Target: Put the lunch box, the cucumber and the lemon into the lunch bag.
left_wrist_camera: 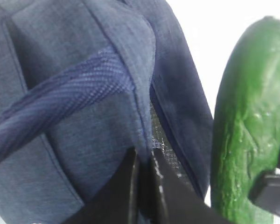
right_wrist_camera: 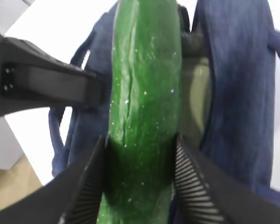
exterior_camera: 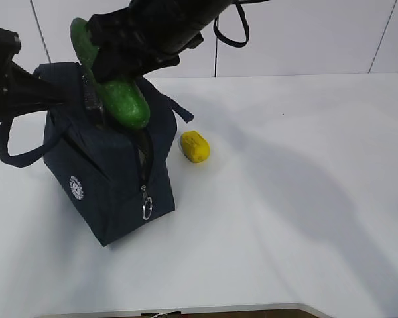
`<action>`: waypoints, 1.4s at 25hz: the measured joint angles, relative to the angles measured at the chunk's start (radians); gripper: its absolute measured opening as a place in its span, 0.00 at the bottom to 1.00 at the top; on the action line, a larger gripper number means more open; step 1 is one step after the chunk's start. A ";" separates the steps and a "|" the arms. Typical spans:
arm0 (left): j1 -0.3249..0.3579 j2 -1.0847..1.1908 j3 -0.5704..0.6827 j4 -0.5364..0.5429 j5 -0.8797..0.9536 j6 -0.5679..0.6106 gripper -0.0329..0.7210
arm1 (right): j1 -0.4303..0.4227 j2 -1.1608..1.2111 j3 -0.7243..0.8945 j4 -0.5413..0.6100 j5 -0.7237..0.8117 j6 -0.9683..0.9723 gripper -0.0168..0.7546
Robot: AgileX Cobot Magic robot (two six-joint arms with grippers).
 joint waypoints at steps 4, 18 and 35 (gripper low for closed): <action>0.000 0.000 0.000 -0.002 0.011 0.001 0.03 | 0.000 0.023 0.000 -0.014 -0.011 -0.002 0.49; 0.000 0.000 0.000 -0.028 0.013 0.018 0.03 | 0.000 0.113 0.000 -0.018 -0.014 -0.004 0.49; 0.000 0.001 0.000 -0.030 0.013 0.031 0.03 | 0.000 0.113 -0.005 -0.022 0.072 -0.042 0.55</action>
